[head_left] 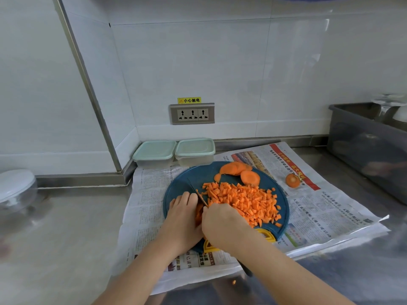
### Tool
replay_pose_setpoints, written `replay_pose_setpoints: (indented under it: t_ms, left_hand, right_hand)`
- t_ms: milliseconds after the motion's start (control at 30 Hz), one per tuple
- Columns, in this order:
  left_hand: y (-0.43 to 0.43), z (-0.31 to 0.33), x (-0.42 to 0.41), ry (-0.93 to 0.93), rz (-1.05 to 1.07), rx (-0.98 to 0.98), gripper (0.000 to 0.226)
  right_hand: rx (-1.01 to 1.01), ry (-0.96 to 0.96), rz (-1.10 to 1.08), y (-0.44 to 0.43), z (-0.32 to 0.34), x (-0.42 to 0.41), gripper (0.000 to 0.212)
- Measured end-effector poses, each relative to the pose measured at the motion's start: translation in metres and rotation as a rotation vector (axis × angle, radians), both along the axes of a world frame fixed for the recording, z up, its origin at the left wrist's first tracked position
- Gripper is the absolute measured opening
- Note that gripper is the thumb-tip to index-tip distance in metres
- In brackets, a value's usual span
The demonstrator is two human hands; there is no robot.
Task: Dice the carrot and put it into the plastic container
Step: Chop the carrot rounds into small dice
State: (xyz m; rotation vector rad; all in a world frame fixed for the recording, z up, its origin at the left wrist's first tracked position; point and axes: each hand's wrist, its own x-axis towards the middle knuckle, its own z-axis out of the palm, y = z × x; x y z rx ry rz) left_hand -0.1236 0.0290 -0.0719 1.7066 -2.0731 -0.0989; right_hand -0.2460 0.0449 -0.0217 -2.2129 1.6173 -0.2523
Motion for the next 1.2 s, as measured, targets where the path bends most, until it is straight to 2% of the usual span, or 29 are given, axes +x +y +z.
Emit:
replay_pose_setpoints:
  t_ms: [200,333,467,533,633,767,967,1067,1200]
  left_hand:
    - [0.004,0.003,0.000,0.085,0.023,0.000,0.031]
    - [0.005,0.003,0.001,0.066,0.043,0.014,0.064]
    - [0.008,0.006,0.000,-0.036,0.105,0.004,0.095]
    - [0.009,0.005,0.001,-0.087,0.173,0.058,0.103]
    - [0.010,0.003,0.002,-0.015,0.188,0.122,0.090]
    - [0.013,0.002,0.002,0.036,0.145,0.096,0.072]
    - [0.013,0.002,0.002,-0.009,0.100,0.030,0.053]
    - [0.012,0.004,0.002,-0.013,0.087,0.019,0.049]
    - [0.010,0.005,0.001,0.028,0.067,0.049,0.035]
  right_hand:
    - [0.083,0.005,0.020,-0.008,0.008,-0.015,0.028]
    - [-0.020,-0.001,-0.002,0.000,0.004,-0.031,0.030]
    - [-0.113,-0.034,0.028,0.008,0.003,-0.033,0.037]
    - [-0.137,-0.024,0.056,0.010,0.000,-0.032,0.040]
    - [-0.119,-0.032,0.054,0.012,-0.002,-0.033,0.039]
    - [-0.133,-0.042,0.060,0.016,-0.003,-0.030,0.040]
    - [-0.135,0.046,-0.028,0.020,-0.013,-0.021,0.043]
    - [-0.118,0.146,-0.003,0.020,-0.007,-0.014,0.042]
    - [-0.041,0.155,0.116,0.007,0.005,-0.009,0.023]
